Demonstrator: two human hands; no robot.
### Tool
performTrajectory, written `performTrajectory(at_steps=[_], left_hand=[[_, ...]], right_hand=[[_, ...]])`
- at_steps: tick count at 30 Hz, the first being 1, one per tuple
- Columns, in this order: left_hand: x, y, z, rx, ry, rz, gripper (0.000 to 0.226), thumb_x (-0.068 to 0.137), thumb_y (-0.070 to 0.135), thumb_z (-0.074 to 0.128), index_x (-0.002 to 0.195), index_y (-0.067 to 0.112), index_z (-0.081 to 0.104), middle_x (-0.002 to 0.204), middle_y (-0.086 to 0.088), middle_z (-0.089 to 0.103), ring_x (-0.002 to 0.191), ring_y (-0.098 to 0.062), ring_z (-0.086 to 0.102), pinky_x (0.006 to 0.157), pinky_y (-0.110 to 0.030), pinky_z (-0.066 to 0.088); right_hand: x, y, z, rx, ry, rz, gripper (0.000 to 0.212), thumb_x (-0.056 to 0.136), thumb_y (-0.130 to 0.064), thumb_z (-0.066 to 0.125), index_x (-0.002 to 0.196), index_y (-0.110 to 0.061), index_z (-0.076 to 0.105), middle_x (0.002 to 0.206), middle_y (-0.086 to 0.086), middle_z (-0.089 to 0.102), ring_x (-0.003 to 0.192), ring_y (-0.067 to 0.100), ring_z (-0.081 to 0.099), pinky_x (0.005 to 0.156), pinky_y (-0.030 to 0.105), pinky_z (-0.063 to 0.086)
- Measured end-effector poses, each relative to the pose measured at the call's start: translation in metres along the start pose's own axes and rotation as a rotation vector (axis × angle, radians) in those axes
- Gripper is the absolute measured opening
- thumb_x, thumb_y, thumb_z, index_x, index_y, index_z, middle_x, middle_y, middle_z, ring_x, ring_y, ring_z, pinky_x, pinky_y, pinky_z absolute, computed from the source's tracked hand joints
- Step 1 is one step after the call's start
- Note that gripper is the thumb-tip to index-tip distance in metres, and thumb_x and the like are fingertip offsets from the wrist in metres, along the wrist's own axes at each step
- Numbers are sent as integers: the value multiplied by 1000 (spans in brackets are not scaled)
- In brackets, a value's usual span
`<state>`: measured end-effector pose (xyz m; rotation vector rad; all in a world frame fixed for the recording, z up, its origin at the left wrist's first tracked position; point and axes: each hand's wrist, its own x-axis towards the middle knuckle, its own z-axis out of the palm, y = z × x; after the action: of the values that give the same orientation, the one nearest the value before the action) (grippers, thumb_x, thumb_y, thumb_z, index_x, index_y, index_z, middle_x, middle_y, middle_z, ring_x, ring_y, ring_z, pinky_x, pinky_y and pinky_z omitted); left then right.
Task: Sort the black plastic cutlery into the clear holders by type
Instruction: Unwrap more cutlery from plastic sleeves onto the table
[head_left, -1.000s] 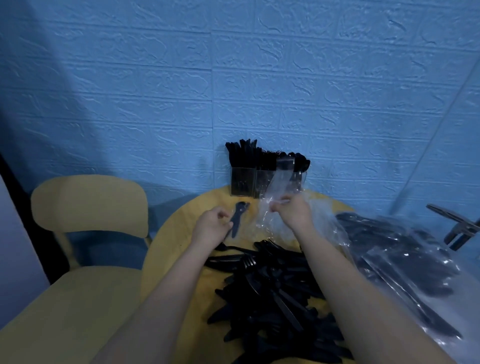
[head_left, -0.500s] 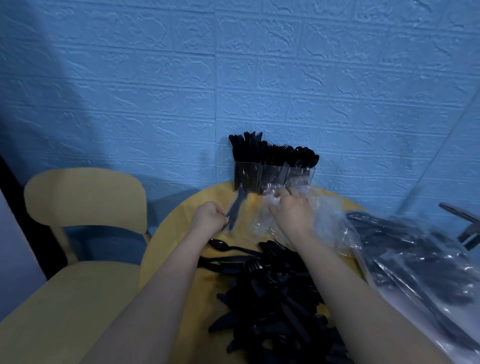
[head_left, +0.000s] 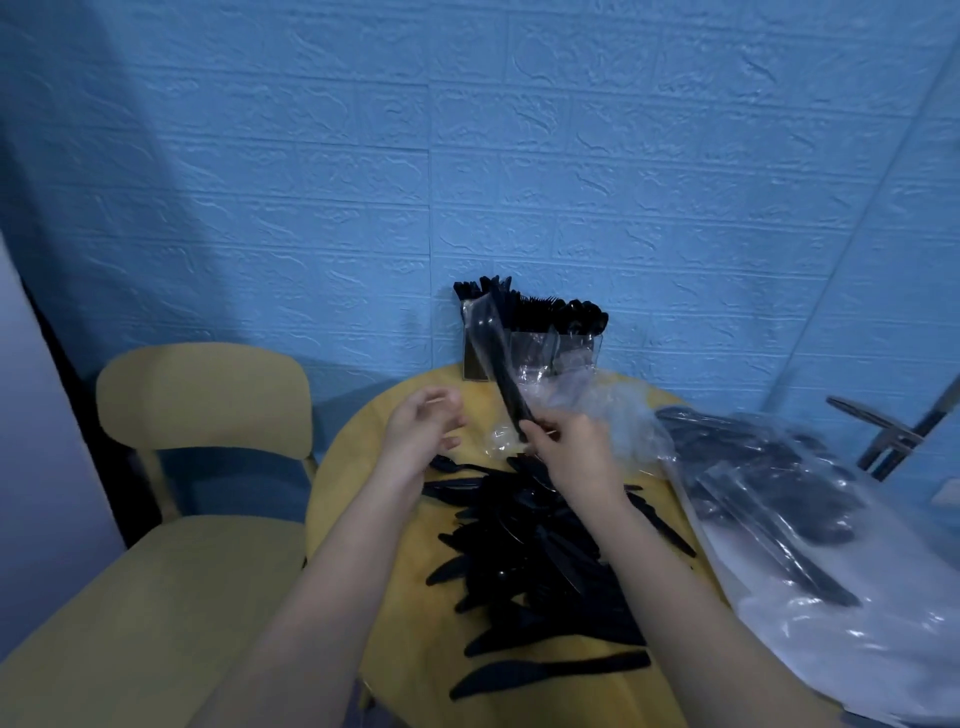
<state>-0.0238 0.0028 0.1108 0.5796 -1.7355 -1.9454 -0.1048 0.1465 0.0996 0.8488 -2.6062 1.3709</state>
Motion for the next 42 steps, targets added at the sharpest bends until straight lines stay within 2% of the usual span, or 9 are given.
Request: performTrajectory(at_steps=[5,10,20,25,28,31,33,36,42], left_hand=[[-36,21,-21,-234,-99,-122,51,95,51,39,114,7,57,104,-12,65,79,-23,69,65,-28,57],[-55,15,-25,-131,-100,-86,33,88,16,63,114,-4,57,97,-14,66,75,-18,69,64,-23,58],[-74,-14,-31,38,-151,-129,13,86,9,65,99,8,63,103,-14,65,85,-18,68,72,-19,57],[-71,-23,-37,-88,-38,-144,23,85,-2,64,108,-2,61,105,-18,64,88,-22,64,68,-17,57],[-71,-29,-38,-116,-18,-159,31,84,-2,65,113,-3,58,110,-19,63,94,-22,64,67,-16,56],[-71,-34,-39,-147,19,-150,21,82,-1,67,103,2,61,110,-20,62,99,-25,63,66,-17,57],[-71,-36,-40,-155,48,-127,17,82,-2,67,97,3,61,107,-21,63,94,-25,64,64,-17,57],[-72,-35,-41,-149,79,-89,15,81,-2,68,93,3,62,100,-18,64,89,-23,65,65,-18,57],[-75,-32,-37,-152,25,-67,14,82,-1,67,94,3,62,95,-14,63,88,-21,65,71,-21,58]], right_hand=[[-33,15,-29,-460,255,-404,2,79,-11,74,82,-11,75,66,3,68,52,22,62,44,29,49],[-55,25,-40,-505,355,-542,5,71,-8,76,75,-10,74,66,1,68,47,21,60,37,25,46],[-76,39,-43,-483,379,-625,11,70,-9,82,77,-10,74,76,-1,68,55,17,60,43,26,49],[-86,28,-47,30,233,-282,10,82,-11,72,90,-12,77,89,-10,69,82,-5,58,80,2,41],[-89,24,-48,347,270,69,6,87,-21,67,86,-22,73,79,-10,72,75,2,67,77,19,52],[-86,28,-43,617,333,289,14,92,-19,61,96,-8,70,78,2,71,76,15,70,72,30,56],[-88,28,-43,579,425,311,13,94,-18,58,95,-7,65,80,0,67,81,18,66,74,27,54],[-97,18,-48,275,518,25,4,93,-17,59,89,-17,59,84,-8,58,79,10,55,70,8,42],[-94,14,-42,172,244,52,13,91,-29,61,95,-18,66,85,-10,63,79,-2,57,65,1,40]])
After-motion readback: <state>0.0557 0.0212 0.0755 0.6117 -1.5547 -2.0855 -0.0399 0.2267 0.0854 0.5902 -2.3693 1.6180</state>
